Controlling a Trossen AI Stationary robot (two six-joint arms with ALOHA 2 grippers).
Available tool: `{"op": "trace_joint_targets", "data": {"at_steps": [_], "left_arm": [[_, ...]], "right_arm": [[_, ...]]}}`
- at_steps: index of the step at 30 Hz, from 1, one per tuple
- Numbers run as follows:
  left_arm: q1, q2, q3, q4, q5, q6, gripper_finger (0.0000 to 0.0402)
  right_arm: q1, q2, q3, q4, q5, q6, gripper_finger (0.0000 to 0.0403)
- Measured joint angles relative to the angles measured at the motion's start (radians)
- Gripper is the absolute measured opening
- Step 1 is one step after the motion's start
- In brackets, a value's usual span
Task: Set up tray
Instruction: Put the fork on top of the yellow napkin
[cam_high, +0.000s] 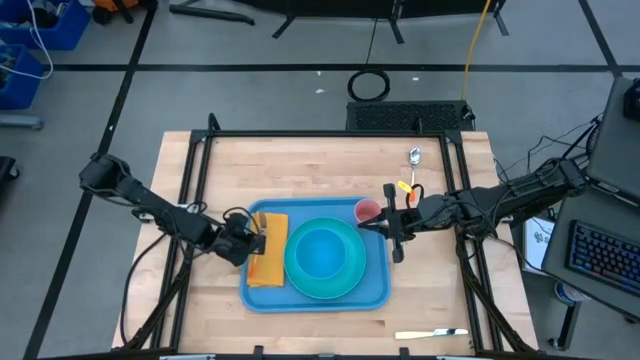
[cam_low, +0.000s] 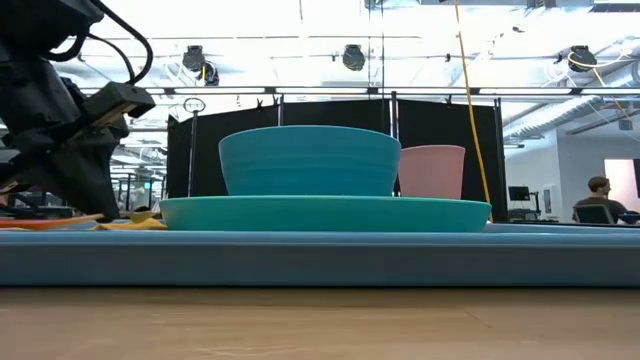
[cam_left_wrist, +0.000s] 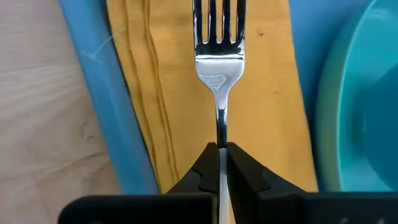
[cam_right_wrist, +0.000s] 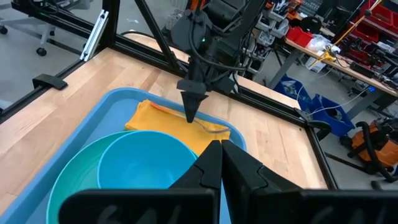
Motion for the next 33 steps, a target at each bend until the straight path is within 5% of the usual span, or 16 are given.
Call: {"op": "trace_joint_targets", "data": {"at_steps": [19, 33], "left_arm": [[-0.005, 0.063, 0.001, 0.038, 0.023, -0.042, 0.0015], [-0.017, 0.063, 0.001, 0.043, -0.065, -0.083, 0.0009]], "right_arm": [[0.0, 0.0, 0.0, 0.004, 0.0, -0.001, 0.0], [0.0, 0.0, 0.0, 0.003, 0.0, 0.002, 0.0]]}}
